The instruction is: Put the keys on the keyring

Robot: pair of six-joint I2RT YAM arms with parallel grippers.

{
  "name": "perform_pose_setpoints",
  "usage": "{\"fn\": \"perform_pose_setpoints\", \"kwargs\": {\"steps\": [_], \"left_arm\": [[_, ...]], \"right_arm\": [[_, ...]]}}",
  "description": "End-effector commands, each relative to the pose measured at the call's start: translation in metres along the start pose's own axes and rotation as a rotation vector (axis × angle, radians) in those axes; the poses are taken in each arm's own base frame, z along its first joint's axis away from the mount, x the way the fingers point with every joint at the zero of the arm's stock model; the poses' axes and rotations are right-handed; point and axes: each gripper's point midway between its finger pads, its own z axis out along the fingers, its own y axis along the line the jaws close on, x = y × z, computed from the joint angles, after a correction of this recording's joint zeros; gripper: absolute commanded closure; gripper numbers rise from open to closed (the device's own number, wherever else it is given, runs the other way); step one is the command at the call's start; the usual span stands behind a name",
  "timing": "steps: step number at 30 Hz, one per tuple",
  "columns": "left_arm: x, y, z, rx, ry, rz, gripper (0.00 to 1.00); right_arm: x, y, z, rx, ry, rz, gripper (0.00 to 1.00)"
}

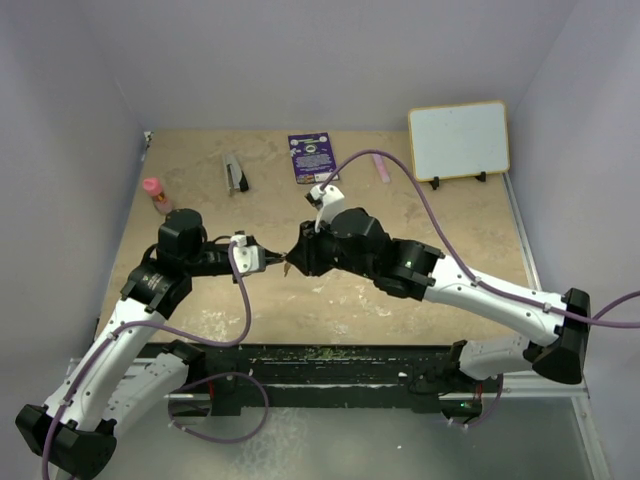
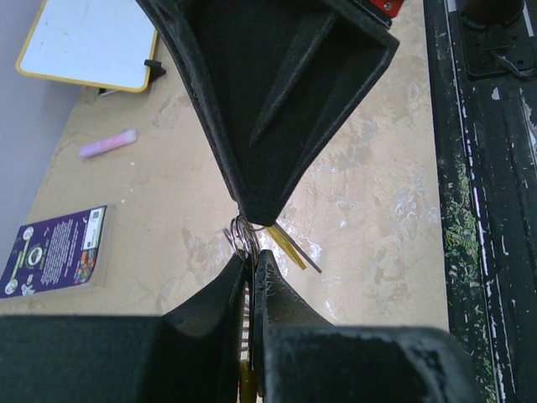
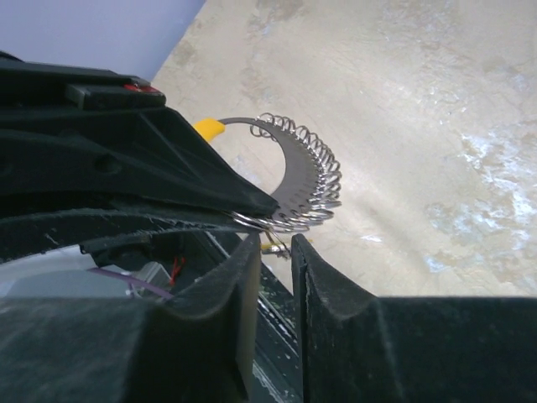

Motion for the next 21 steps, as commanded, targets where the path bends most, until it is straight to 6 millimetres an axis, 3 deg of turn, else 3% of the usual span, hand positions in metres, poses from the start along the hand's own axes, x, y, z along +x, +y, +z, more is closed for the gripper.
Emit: {"fn": "perform_pose_setpoints", "kwargs": {"steps": [1,6,10,15,21], "left_arm": [[-0.041,0.008,-0.002,0.001,-0.119,0.108,0.96],[-0.047,0.007,0.0,0.019,-0.148,0.099,0.96],[-0.061,-0.003,-0.001,0.081,-0.214,0.094,0.96],[-0.085,-0.012,-0.003,0.15,-0.312,0.101,0.96],[-0.105,-0.009,-0.007,0.141,-0.384,0.111,0.96]], "right_arm": [[-0.026,0.011,-0.025,-0.069,-0.109,-0.003,0.71],[-0.041,0.01,-0.058,-0.119,-0.232,-0.048,0.68],[-0.064,0.026,-0.084,-0.241,-0.393,-0.115,0.67],[-0.079,0.041,-0.088,-0.32,-0.506,-0.232,0.68],[-0.078,0.062,-0.083,-0.432,-0.53,-0.279,0.74]]}}
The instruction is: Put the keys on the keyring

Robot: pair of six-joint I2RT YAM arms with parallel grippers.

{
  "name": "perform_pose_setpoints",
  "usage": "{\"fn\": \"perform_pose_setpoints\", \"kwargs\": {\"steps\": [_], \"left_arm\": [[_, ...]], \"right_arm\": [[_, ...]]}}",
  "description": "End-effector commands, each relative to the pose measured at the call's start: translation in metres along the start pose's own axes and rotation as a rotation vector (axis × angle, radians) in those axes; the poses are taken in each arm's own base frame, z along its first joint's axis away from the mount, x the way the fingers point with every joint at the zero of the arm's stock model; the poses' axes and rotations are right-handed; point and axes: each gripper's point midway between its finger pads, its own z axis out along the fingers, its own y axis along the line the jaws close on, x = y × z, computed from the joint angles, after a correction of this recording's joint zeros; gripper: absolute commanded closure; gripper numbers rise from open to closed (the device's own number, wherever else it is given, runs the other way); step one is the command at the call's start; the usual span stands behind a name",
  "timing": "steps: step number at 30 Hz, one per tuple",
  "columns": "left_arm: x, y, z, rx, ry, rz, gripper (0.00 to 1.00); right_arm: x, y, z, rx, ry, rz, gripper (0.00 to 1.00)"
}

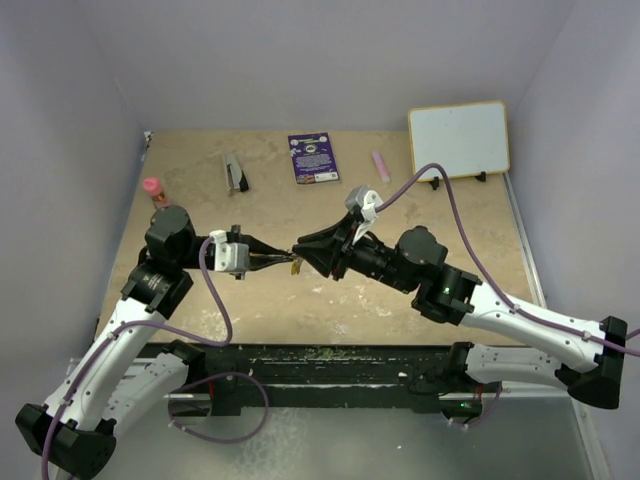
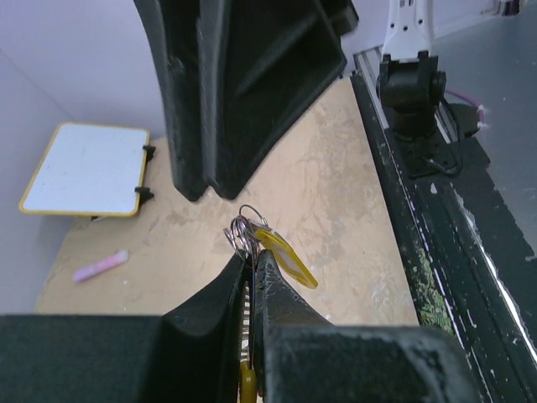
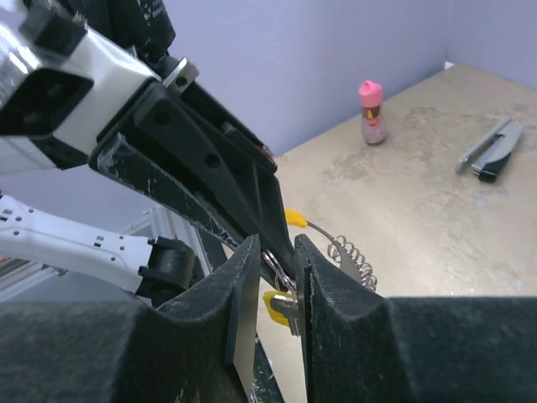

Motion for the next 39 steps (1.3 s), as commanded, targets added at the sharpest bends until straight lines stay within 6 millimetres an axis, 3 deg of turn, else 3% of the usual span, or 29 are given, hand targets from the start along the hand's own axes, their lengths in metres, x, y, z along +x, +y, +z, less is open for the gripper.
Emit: {"fn": "perform_pose_setpoints", "kwargs": {"steps": [1,7,11,18,23,27,30,35,39], "left_arm": [[-0.043,0.002,0.001,0.02,-0.124,0.08,0.96],[-0.048,0.002,0.001,0.024,-0.137,0.07,0.96],[-0.046,-0.002,0.002,0.041,-0.139,0.062,0.96],[-0.048,-0.005,0.001,0.06,-0.137,0.064,0.96],[-0.058,0.005,-0.001,0.009,-0.14,0.07,0.96],[-0.069,0.005,-0.002,0.004,-0.157,0.095,0.96],[-0.072,0.007,-0.003,-0.004,-0.159,0.106,0.96],[-0.072,0.012,-0.003,-0.026,-0.158,0.117,0.96],[-0.071,0.018,-0.003,-0.065,-0.153,0.117,0.96]], "right_arm": [[-0.026,0.02,0.005,-0.113,-0.104,-0.053,0.77],[-0.023,0.023,0.005,-0.128,-0.082,-0.048,0.78],[-0.023,0.023,0.007,-0.125,-0.067,-0.05,0.95],[-0.027,0.025,0.013,-0.124,-0.04,-0.052,0.99],[-0.017,0.023,0.01,-0.108,0.002,-0.004,0.85],[-0.012,0.013,-0.007,-0.057,-0.034,0.031,0.79],[-0.021,0.008,-0.022,-0.027,-0.085,0.054,0.73],[-0.026,0.003,-0.034,0.006,-0.113,0.075,0.73],[-0.023,0.007,-0.029,-0.007,-0.104,0.12,0.74]]}}
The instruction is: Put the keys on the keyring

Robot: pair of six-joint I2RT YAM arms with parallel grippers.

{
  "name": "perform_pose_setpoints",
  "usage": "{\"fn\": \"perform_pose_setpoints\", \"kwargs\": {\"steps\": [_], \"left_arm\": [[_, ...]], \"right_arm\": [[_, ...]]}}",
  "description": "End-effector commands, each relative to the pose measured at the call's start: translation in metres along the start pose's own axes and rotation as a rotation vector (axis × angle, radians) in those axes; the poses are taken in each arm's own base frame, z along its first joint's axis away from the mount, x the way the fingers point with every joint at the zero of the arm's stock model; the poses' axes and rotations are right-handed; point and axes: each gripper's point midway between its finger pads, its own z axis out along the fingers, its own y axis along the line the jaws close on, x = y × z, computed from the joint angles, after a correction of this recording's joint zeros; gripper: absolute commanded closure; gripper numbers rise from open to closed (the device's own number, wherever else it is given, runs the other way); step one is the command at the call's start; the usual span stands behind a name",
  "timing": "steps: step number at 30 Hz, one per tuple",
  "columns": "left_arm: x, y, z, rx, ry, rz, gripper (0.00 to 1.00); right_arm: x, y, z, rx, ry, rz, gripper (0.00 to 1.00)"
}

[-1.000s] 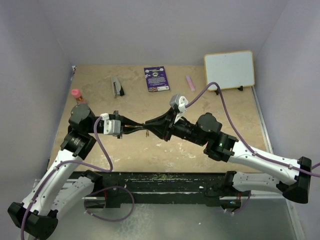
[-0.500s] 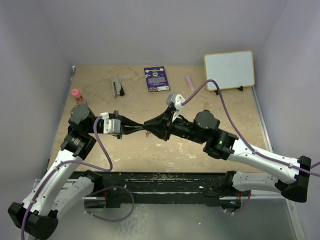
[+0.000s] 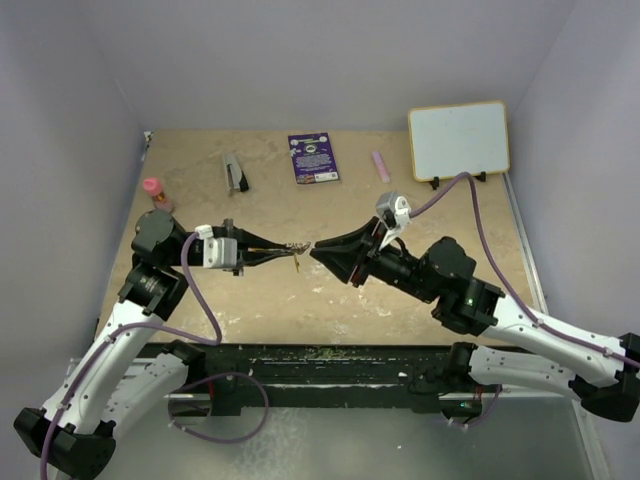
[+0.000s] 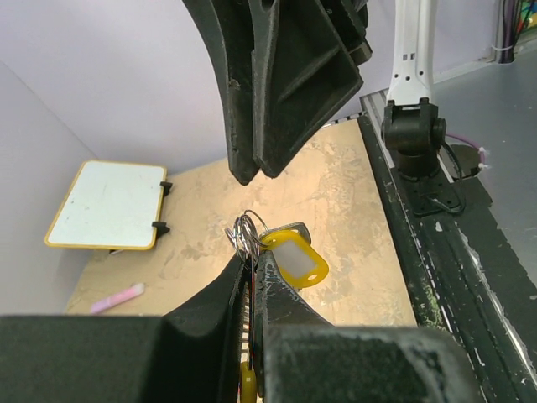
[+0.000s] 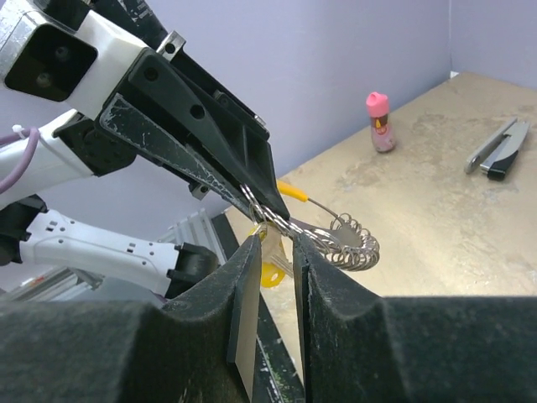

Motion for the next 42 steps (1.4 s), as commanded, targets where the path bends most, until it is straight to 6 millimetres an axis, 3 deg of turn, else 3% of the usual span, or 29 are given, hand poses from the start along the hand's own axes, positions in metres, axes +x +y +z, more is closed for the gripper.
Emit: {"fn": "perform_pose_setpoints", "kwargs": {"steps": [1,8,18,27,31,42], "left_arm": [[-0.025,0.013,0.0,-0.056,-0.034,0.095,0.96],[-0.016,0.021,-0.001,-0.089,-0.008,0.131,0.96],[-0.004,0.028,-0.004,-0.135,0.033,0.145,0.96],[-0.003,0.027,-0.004,-0.128,0.031,0.136,0.96],[0.0,0.027,-0.004,-0.126,0.035,0.128,0.96],[-0.001,0.028,-0.003,-0.132,0.035,0.123,0.96]], "right_arm": [[-0.006,0.004,0.008,-0.002,-0.031,0.064,0.74],[0.013,0.014,0.025,-0.034,0.022,0.105,0.73],[0.012,0.021,0.027,-0.019,0.026,0.094,0.69],[0.016,0.01,0.033,0.083,0.059,0.032,0.64],[0.002,0.01,0.035,0.108,0.038,0.011,0.62],[0.012,-0.001,0.042,0.212,0.082,-0.045,0.62]]}}
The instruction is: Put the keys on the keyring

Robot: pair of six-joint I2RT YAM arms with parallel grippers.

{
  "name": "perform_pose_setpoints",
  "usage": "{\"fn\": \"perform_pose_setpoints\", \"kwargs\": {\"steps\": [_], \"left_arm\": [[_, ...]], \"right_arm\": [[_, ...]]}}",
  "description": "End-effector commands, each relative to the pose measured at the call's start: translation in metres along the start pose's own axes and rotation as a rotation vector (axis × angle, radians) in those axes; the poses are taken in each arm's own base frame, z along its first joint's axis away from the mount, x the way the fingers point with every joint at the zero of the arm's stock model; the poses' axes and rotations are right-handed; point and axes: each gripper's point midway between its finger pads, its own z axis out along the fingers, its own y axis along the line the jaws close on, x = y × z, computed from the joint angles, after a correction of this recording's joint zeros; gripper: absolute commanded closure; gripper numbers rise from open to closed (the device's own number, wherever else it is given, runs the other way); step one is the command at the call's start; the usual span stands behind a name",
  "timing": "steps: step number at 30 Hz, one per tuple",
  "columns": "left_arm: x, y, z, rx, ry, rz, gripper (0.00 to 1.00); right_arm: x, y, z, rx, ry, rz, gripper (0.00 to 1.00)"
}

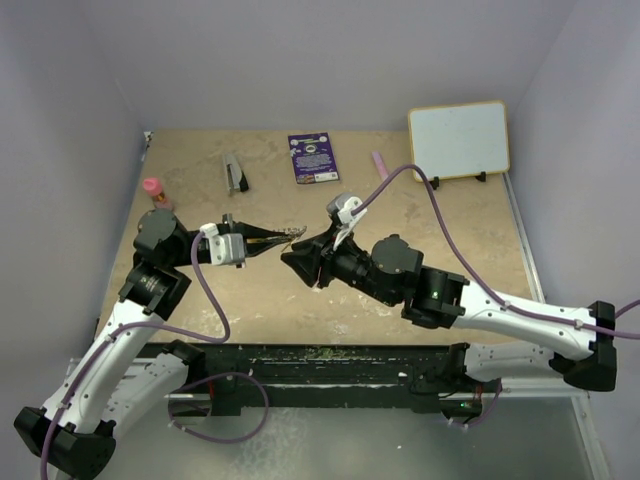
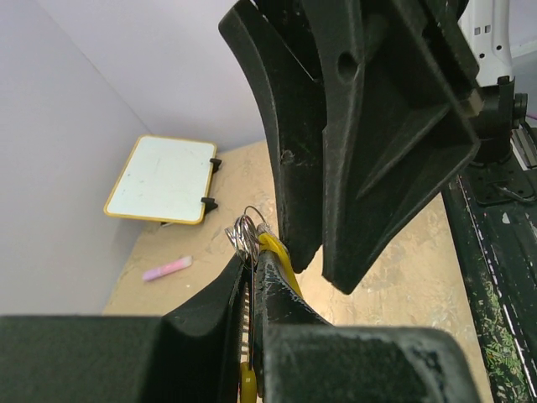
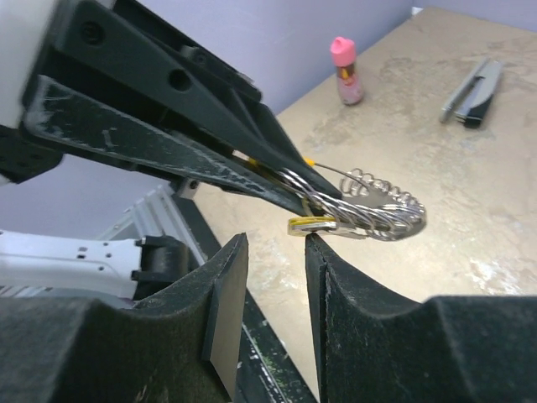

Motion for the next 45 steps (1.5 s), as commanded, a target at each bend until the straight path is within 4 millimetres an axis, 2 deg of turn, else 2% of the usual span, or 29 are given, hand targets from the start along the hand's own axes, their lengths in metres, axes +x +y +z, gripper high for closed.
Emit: {"fn": "perform_pose_setpoints", "kwargs": {"steps": [1,8,20,23,26,29,33,41,42,43,45], "left_arm": [[-0.013,0.002,0.0,0.001,-0.026,0.043,0.96],[-0.011,0.004,0.0,-0.007,-0.019,0.046,0.96],[-0.014,0.002,0.001,0.002,-0.028,0.033,0.96],[-0.015,0.001,0.001,0.007,-0.032,0.03,0.96],[-0.016,0.001,0.001,0.008,-0.035,0.029,0.96],[-0.017,0.001,0.001,0.009,-0.038,0.028,0.96],[-0.017,0.002,0.001,0.006,-0.038,0.033,0.96],[-0.019,0.005,0.001,0.002,-0.042,0.065,0.96],[-0.019,0.005,0.001,0.002,-0.043,0.062,0.96],[-0.02,0.005,0.001,-0.003,-0.043,0.062,0.96],[-0.018,0.006,0.001,-0.01,-0.037,0.055,0.96]], "right_arm": [[-0.021,-0.008,-0.002,0.078,-0.049,-0.029,0.62],[-0.018,-0.012,-0.011,0.138,-0.037,-0.04,0.61],[-0.021,-0.008,0.001,0.164,-0.047,-0.092,0.63],[-0.021,-0.01,0.001,0.178,-0.048,-0.101,0.71],[-0.02,-0.012,0.0,0.188,-0.048,-0.105,0.87],[-0.021,-0.015,-0.002,0.2,-0.056,-0.103,0.95],[-0.019,-0.016,-0.005,0.196,-0.051,-0.106,1.0],[-0.007,0.001,-0.006,0.098,0.033,-0.126,1.0],[-0.006,0.003,-0.005,0.093,0.038,-0.124,0.95],[-0.004,0.003,-0.005,0.095,0.039,-0.123,0.85],[-0.001,0.003,-0.006,0.094,0.042,-0.123,0.59]]}}
